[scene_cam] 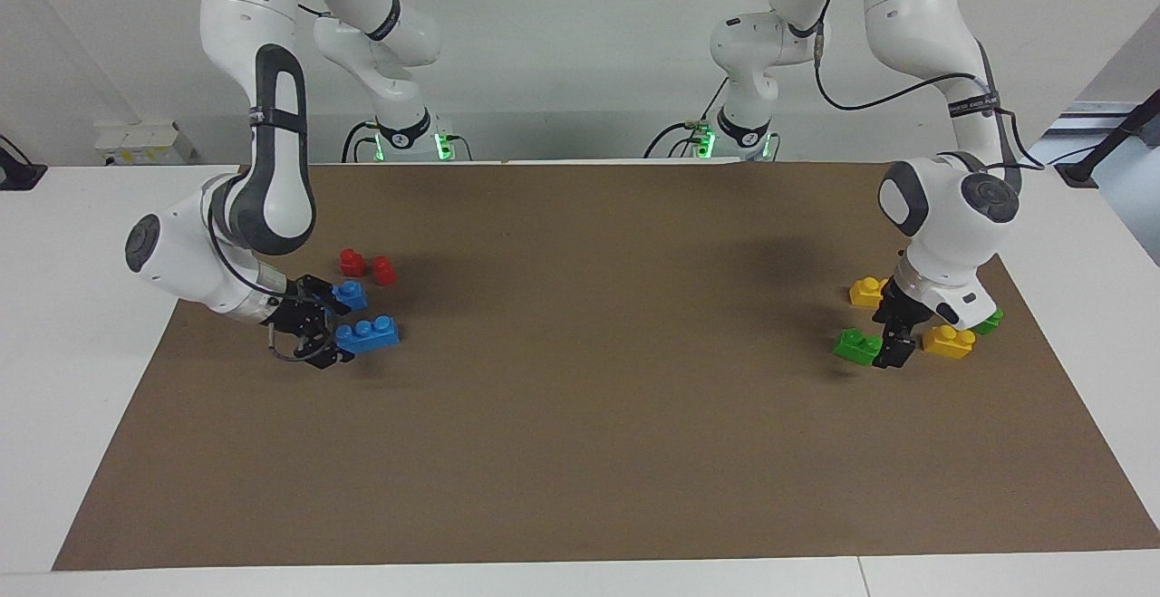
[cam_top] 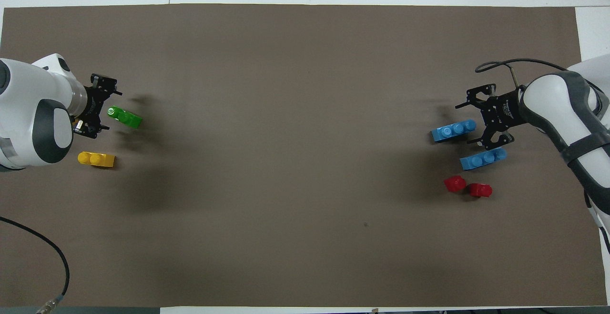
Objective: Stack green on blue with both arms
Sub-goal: 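Close the left gripper on the green brick while the right gripper grasps blue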
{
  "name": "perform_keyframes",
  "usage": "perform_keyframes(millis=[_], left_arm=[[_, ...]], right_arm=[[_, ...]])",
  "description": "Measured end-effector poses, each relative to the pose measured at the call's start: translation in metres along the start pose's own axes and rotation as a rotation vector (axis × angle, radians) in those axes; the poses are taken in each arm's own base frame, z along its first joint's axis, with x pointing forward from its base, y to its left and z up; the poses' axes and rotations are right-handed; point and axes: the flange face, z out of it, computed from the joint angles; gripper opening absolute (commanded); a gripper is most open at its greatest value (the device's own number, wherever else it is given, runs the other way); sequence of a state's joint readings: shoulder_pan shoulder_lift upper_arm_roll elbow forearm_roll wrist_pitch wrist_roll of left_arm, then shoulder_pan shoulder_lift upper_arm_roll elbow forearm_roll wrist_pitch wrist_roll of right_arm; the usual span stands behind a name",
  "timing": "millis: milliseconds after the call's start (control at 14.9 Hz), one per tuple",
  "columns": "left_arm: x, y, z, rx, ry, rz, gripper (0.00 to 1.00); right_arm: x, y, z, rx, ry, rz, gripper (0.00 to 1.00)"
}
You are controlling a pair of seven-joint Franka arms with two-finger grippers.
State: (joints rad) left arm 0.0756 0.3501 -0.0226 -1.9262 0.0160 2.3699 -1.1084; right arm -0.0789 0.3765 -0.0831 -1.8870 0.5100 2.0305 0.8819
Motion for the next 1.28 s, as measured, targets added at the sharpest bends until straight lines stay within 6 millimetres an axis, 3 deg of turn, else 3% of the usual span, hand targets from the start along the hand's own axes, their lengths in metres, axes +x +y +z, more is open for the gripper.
perform_keyframes(millis=[336,940,1276], left_arm=[[-0.001,0.0,0.013,0.012,-0.007,0.001,1.0],[0.02,-0.004,0.018,0.048,-0.037,-0.043,1.0],[0.015,0.003,0.016,0.031,-0.052,-0.047,1.0]], right_arm=[[0.009,0.006,0.016,0.018,0.001,-0.018,0.99],[0.012,0.008,0.02,0.02,0.008,-0.013,0.95],[0.017,0.012,0.021,0.021,0.009,-0.002,0.92]])
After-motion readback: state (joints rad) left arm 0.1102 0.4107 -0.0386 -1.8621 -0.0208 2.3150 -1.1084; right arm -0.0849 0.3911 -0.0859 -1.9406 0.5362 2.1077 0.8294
